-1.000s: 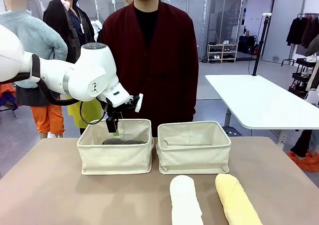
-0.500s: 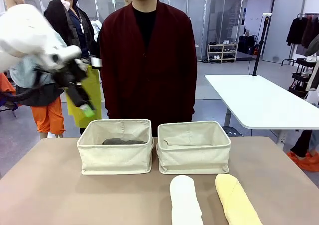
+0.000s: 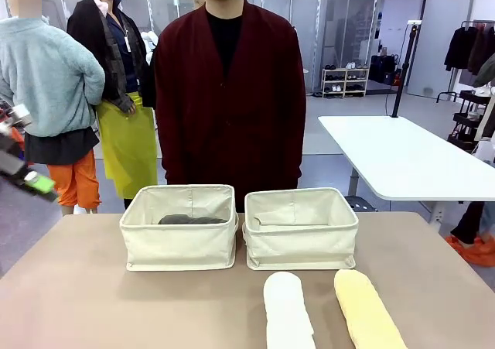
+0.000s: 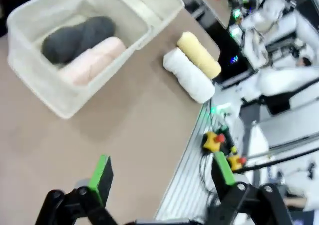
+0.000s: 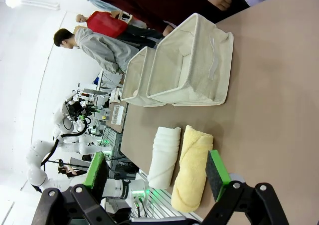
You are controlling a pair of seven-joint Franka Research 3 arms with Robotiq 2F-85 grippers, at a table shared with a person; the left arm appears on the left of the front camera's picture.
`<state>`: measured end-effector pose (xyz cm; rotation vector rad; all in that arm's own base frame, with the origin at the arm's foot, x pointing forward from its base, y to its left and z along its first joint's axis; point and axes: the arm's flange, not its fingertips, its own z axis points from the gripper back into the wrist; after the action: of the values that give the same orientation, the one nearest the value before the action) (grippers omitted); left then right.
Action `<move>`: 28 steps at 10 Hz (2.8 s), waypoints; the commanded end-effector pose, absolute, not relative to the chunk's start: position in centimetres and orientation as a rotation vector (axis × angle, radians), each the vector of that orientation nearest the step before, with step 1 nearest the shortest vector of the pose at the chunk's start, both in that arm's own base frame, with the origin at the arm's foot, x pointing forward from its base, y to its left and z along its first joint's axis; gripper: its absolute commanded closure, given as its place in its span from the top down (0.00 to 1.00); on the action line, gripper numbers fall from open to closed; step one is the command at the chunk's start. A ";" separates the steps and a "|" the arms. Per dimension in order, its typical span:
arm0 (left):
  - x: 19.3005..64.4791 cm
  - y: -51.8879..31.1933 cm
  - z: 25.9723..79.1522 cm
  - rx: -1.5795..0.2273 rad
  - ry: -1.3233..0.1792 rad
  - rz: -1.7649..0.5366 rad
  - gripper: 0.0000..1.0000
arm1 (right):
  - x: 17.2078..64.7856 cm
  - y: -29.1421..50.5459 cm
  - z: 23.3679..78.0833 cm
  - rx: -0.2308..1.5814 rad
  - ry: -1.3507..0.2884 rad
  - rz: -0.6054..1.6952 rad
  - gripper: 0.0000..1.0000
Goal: Divide the towels into two baskets.
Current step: Pick up one hotel-folded towel from the bottom of the table and place it in the Fabric basket indicated by the person.
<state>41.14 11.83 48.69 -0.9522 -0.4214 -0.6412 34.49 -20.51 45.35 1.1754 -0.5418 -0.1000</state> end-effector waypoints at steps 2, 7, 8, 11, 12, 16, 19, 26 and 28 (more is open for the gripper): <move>36.4 19.3 44.5 -1.115 -0.534 -0.379 1.00 | 34.2 -20.5 45.5 1.179 -0.543 -0.089 1.00; 35.9 25.3 38.7 -1.216 -0.446 -0.279 1.00 | 34.2 -20.5 45.5 1.179 -0.543 -0.089 1.00; 32.9 24.6 38.8 -1.190 -0.484 -0.234 1.00 | 34.2 -20.5 45.5 1.179 -0.543 -0.089 1.00; 32.9 24.6 38.8 -1.190 -0.484 -0.234 1.00 | 34.2 -20.5 45.5 1.179 -0.543 -0.089 1.00; 32.9 24.6 38.8 -1.190 -0.484 -0.234 1.00 | 34.2 -20.5 45.5 1.179 -0.543 -0.089 1.00; 32.9 24.6 38.8 -1.190 -0.484 -0.234 1.00 | 34.2 -20.5 45.5 1.179 -0.543 -0.089 1.00; 32.9 24.6 38.8 -1.190 -0.484 -0.234 1.00 | 34.2 -20.5 45.5 1.179 -0.543 -0.089 1.00; 32.9 24.6 38.8 -1.190 -0.484 -0.234 1.00 | 34.9 -18.8 46.0 1.116 -0.483 -0.070 1.00; 32.9 24.6 38.8 -1.190 -0.484 -0.234 1.00 | 36.2 -14.0 46.5 1.012 -0.331 -0.060 1.00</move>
<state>33.45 24.89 38.65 -1.1899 -0.4737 -0.2350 36.00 -16.92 45.67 1.0863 -0.4272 -0.0538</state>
